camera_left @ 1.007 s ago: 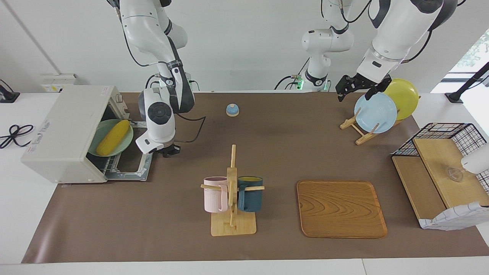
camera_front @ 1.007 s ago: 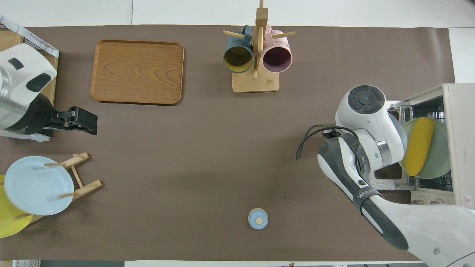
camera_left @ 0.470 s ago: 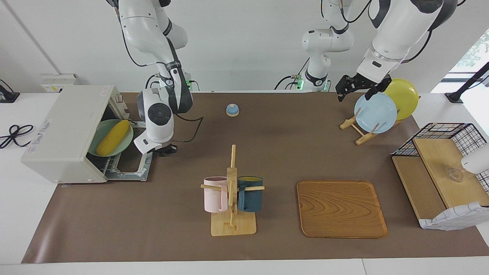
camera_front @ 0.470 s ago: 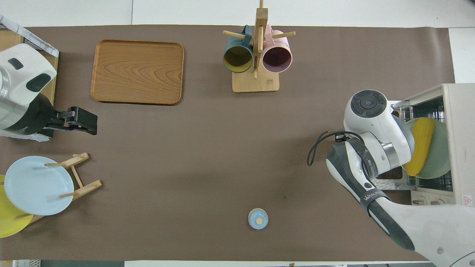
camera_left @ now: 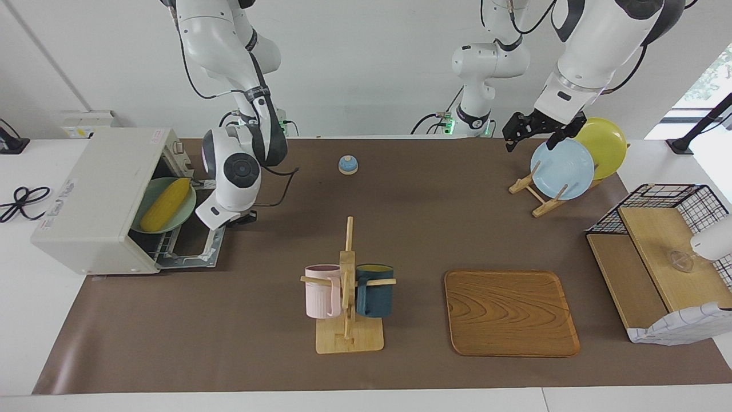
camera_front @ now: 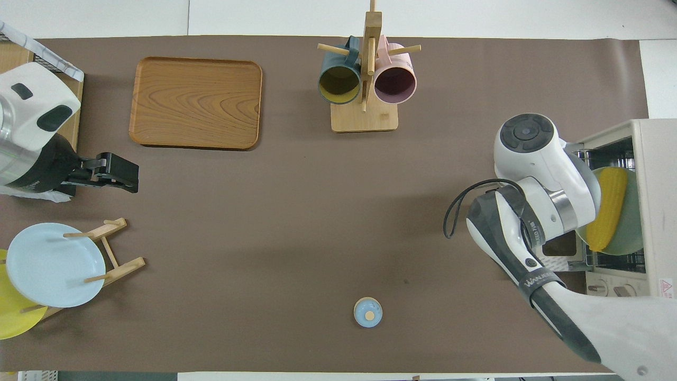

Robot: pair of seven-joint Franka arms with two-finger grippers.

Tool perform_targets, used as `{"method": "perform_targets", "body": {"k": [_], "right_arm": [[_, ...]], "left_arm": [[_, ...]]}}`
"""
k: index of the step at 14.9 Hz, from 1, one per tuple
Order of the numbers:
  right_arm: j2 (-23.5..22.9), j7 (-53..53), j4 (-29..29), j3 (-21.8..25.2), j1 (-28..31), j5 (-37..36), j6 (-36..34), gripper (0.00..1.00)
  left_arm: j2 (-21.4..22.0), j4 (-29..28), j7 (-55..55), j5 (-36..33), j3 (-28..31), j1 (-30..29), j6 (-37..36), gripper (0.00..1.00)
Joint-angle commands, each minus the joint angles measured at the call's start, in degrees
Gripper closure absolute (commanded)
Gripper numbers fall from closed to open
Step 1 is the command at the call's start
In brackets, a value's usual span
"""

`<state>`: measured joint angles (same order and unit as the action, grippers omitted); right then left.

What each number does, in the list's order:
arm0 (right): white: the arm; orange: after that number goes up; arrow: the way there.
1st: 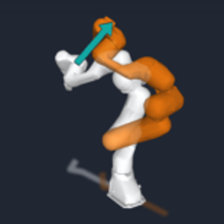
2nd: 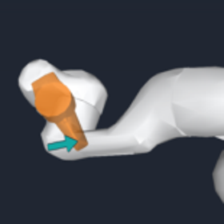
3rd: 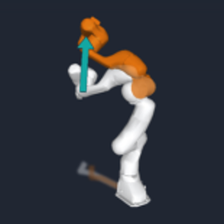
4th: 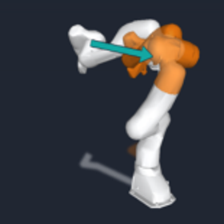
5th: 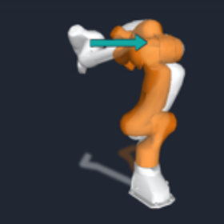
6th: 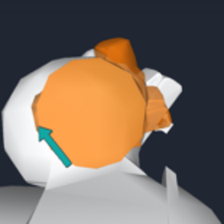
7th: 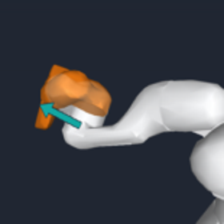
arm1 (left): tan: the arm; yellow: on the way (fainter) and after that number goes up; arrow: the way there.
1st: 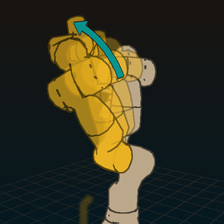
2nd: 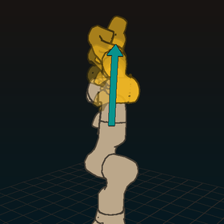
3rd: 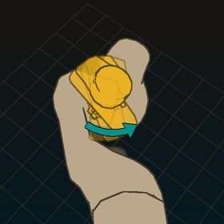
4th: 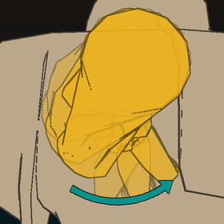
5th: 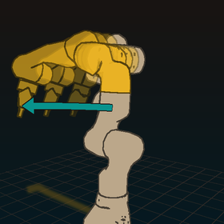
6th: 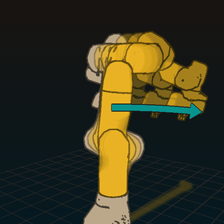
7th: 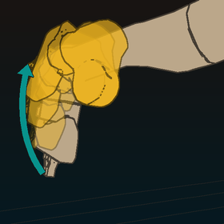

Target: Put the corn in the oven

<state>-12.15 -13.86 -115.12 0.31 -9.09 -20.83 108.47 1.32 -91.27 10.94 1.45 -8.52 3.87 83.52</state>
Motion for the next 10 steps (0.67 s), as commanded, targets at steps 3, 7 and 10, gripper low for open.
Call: {"method": "perform_targets", "body": {"k": [3,7,10], "right_arm": [[7.5,12.6,1.7,1.0,9.0,-2.6,-4.8,1.0],[9.6,18.3,2.0,1.4,13.5,0.6,-5.6,1.0],[10.4,21.9,2.4,1.3,16.5,2.7,-5.6,1.0]], "left_arm": [[1.7,-1.8,-0.3,0.7,-0.3,-0.7,0.9,0.0],[1.7,-1.8,-0.4,0.7,-0.3,-0.7,0.9,0.0],[1.6,-1.8,-0.3,0.7,-0.3,-0.7,0.9,0.0]]}}
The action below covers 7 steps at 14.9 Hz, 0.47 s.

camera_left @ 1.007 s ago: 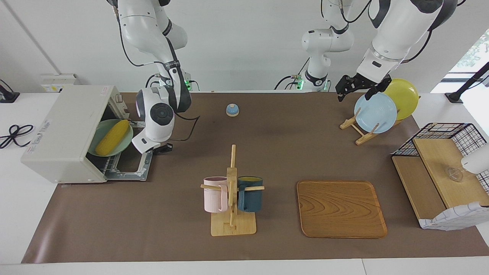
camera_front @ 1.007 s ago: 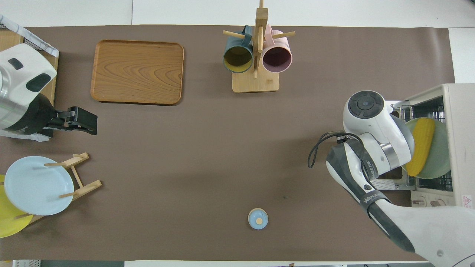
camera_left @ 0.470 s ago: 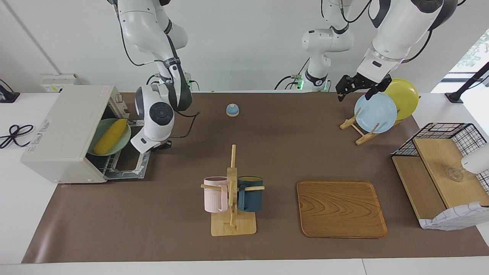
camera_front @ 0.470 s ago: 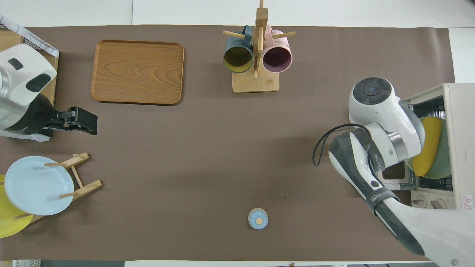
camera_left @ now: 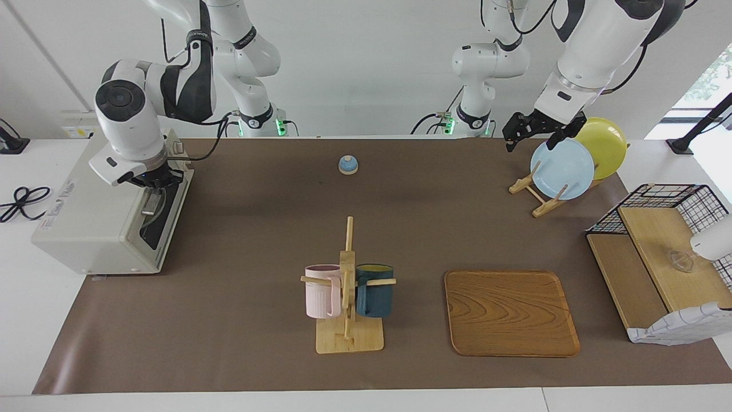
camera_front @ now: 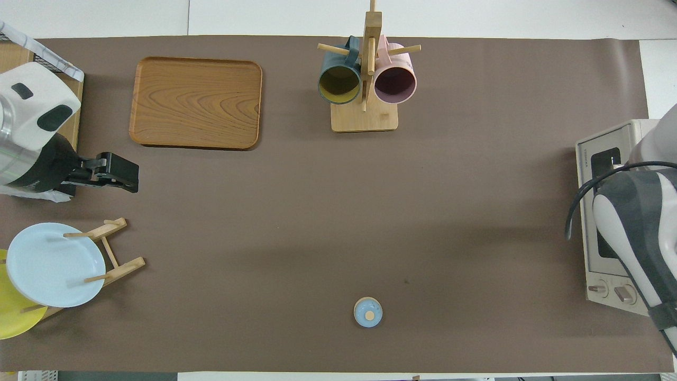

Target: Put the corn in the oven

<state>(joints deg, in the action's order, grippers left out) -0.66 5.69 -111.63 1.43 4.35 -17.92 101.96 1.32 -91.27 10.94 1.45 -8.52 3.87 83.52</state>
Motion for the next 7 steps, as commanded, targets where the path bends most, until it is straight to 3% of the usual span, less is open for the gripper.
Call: {"method": "perform_targets", "body": {"k": [1,5,7], "right_arm": [[-0.2,2.3,-0.3,0.1,2.9,1.6,0.1,1.0],[-0.9,2.3,10.5,0.0,2.8,7.8,-9.8,0.98],[-0.9,2.3,14.3,-0.4,2.7,11.2,-13.5,0.87]], "left_arm": [[1.6,-1.8,-0.4,0.7,-0.3,-0.7,0.9,0.0],[1.6,-1.8,-0.4,0.7,-0.3,-0.7,0.9,0.0],[1.6,-1.8,-0.4,0.7,-0.3,-0.7,0.9,0.0]]}}
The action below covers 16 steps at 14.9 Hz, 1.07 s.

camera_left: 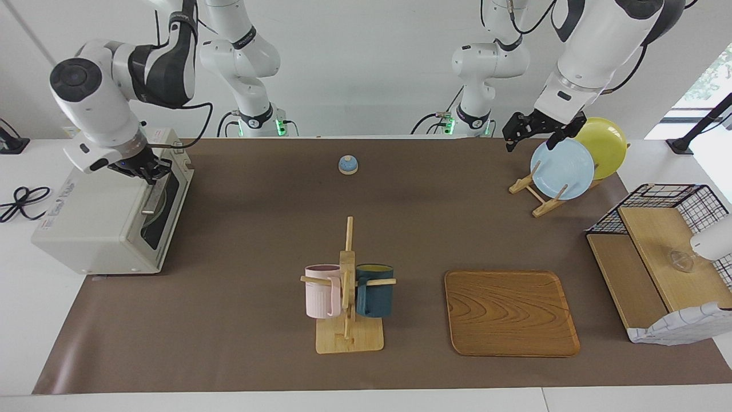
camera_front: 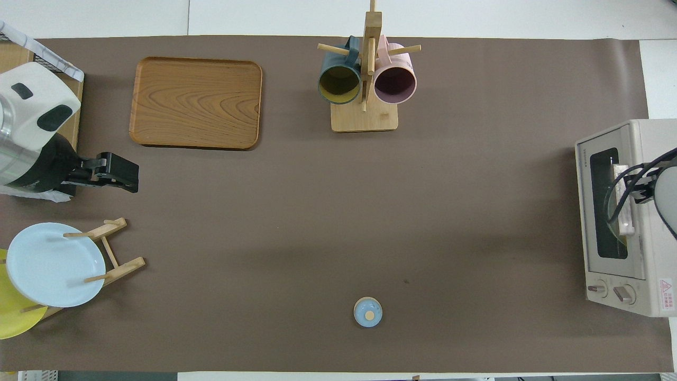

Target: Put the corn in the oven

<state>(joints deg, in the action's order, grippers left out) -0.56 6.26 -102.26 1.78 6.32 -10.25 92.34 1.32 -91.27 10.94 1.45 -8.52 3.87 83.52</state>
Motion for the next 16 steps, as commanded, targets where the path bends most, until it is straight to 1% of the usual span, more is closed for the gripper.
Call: {"method": "perform_targets", "body": {"k": [1,2,4,5,6,7,14,16], "right_arm": [[-1.0,1.8,5.9,-0.7,0.6,5.9,-5.1,0.81],[-0.8,1.6,6.9,-0.7,0.6,8.4,-6.5,0.73],[-0.3,1.6,7.9,-1.0,0.3,9.0,-8.5,0.63],[-0.1,1.6,8.0,-1.0,-1.1,8.9,-9.0,0.39],[0.6,1.6,8.0,-0.8,-1.1,8.8,-9.0,0.07],[0.7,1.7,8.0,-0.6,-0.8,8.8,-9.1,0.0],[1.6,-1.1,8.0,-1.3,-1.6,9.3,-8.6,0.0],[1.6,-1.2,8.5,-1.3,-1.8,12.3,-8.1,0.0]], "left_arm": [[1.7,-1.8,-0.4,0.7,-0.3,-0.7,0.9,0.0],[1.7,-1.8,-0.3,0.7,-0.3,-0.7,0.9,0.0],[1.6,-1.8,-0.3,0.7,-0.3,-0.7,0.9,0.0],[1.6,-1.8,-0.4,0.7,-0.3,-0.7,0.9,0.0],[1.6,-1.8,-0.3,0.7,-0.3,-0.7,0.9,0.0],[1.6,-1.8,-0.4,0.7,-0.3,-0.7,0.9,0.0],[1.6,-1.8,-0.4,0.7,-0.3,-0.7,0.9,0.0],[1.7,-1.8,-0.4,0.7,-0.3,-0.7,0.9,0.0]]}}
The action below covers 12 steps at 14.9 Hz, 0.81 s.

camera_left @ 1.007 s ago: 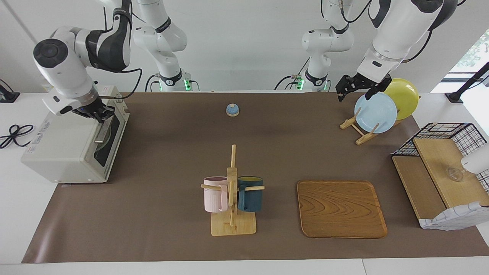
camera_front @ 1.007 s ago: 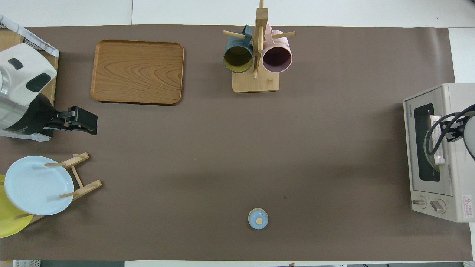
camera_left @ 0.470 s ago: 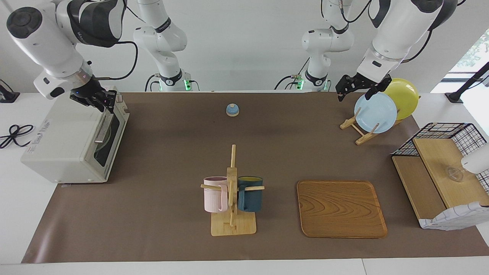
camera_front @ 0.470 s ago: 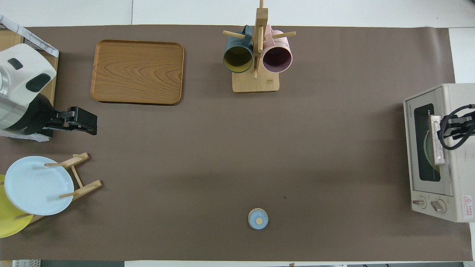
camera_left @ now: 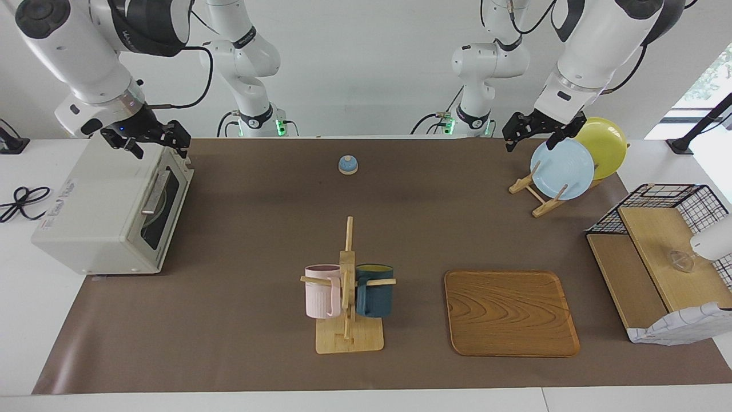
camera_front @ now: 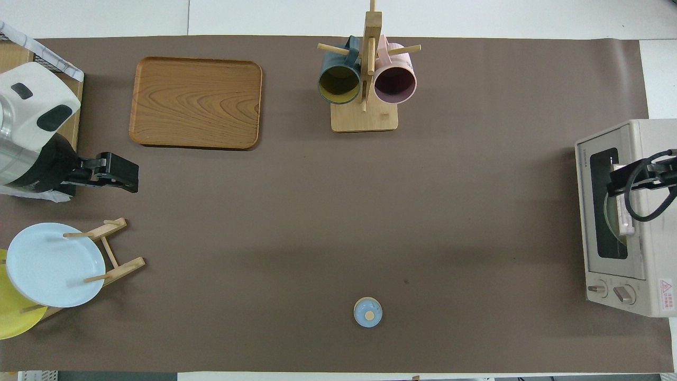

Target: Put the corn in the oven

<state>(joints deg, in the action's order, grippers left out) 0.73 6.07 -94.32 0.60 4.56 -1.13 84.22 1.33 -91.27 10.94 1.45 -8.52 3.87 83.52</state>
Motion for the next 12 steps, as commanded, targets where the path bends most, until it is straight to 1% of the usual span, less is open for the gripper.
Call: {"method": "perform_targets", "body": {"k": [1,2,3,5,12], "right_arm": [[0.4,-1.1,1.1,0.2,-1.1,3.1,-0.2,0.0],[0.5,-1.1,1.2,0.7,-2.0,3.0,-0.2,0.0],[0.8,-1.0,1.2,2.4,-3.1,2.9,0.0,0.0],[0.9,-0.8,1.2,6.9,-7.4,2.9,0.0,0.0],[0.3,-1.1,2.0,7.2,-7.2,1.4,1.1,0.0]], "left_arm": [[1.6,-1.8,-0.4,0.7,-0.3,-0.7,0.9,0.0],[1.6,-1.8,-0.4,0.7,-0.3,-0.7,0.9,0.0],[1.6,-1.8,-0.4,0.7,-0.3,-0.7,0.9,0.0],[1.6,-1.8,-0.4,0.7,-0.3,-0.8,0.9,0.0],[1.7,-1.8,-0.4,0.7,-0.3,-0.7,0.9,0.0]]}}
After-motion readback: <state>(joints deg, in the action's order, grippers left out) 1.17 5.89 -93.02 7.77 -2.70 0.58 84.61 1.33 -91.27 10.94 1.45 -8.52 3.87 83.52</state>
